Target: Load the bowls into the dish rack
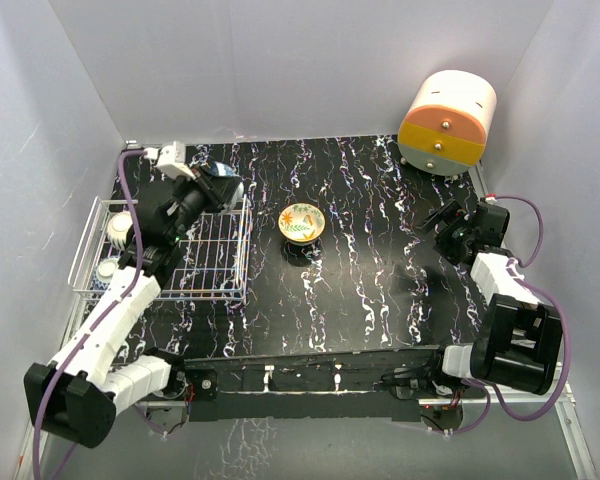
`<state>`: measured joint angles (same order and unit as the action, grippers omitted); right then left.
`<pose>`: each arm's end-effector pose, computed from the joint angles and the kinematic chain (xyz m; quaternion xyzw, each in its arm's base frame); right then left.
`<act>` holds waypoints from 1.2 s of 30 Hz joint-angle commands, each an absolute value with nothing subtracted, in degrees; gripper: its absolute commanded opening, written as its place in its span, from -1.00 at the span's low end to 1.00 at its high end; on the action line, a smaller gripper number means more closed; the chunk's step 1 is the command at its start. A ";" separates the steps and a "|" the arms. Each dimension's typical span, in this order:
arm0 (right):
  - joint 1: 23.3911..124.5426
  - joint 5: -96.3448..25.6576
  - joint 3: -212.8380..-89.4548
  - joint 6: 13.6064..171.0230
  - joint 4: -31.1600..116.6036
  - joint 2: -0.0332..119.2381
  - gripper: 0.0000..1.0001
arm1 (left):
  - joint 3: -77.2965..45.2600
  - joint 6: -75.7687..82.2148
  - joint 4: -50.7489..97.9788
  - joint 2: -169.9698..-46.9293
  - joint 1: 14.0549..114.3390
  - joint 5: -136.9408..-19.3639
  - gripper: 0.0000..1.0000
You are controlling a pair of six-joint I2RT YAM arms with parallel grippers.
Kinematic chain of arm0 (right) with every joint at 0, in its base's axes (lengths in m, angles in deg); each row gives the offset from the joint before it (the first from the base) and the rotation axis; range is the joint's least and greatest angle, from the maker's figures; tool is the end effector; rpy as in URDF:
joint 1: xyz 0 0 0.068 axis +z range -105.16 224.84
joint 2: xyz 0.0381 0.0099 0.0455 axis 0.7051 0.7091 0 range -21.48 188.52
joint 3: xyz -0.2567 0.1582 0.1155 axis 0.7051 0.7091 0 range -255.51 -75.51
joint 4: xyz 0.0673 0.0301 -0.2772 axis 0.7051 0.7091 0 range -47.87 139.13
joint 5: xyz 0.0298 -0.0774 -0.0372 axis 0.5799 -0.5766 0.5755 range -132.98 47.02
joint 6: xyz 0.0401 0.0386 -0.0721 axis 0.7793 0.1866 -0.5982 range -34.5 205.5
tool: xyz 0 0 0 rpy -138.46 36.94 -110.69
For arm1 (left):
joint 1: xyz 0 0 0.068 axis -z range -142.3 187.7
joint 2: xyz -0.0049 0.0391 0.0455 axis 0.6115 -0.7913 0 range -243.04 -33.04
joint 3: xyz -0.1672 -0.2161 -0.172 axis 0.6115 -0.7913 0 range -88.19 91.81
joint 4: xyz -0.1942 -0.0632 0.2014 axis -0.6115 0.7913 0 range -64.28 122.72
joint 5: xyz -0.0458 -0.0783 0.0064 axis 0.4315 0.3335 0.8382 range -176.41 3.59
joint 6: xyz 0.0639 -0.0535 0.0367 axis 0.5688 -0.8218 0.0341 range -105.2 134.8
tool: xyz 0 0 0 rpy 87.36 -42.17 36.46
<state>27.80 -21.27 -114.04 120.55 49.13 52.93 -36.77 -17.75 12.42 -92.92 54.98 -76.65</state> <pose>0.2961 -0.0592 0.2047 0.3276 0.8419 0.2320 0.3606 0.2760 -0.1004 0.4188 -0.0275 0.6765 -0.3613 0.6411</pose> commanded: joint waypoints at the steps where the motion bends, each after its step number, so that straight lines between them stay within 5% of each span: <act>1: 27.50 -19.00 -114.09 120.48 45.55 50.93 0.81 | -46.26 -31.67 2.37 -89.39 47.46 -70.93 -1.00; 12: 27.53 -17.84 -112.91 120.30 44.92 51.30 0.79 | -62.62 -49.22 -18.06 -90.82 31.23 -58.73 -1.00; 36: 27.53 -20.69 -113.21 119.71 45.30 51.38 0.78 | -69.33 -62.07 -53.37 -115.13 30.40 -54.18 -1.00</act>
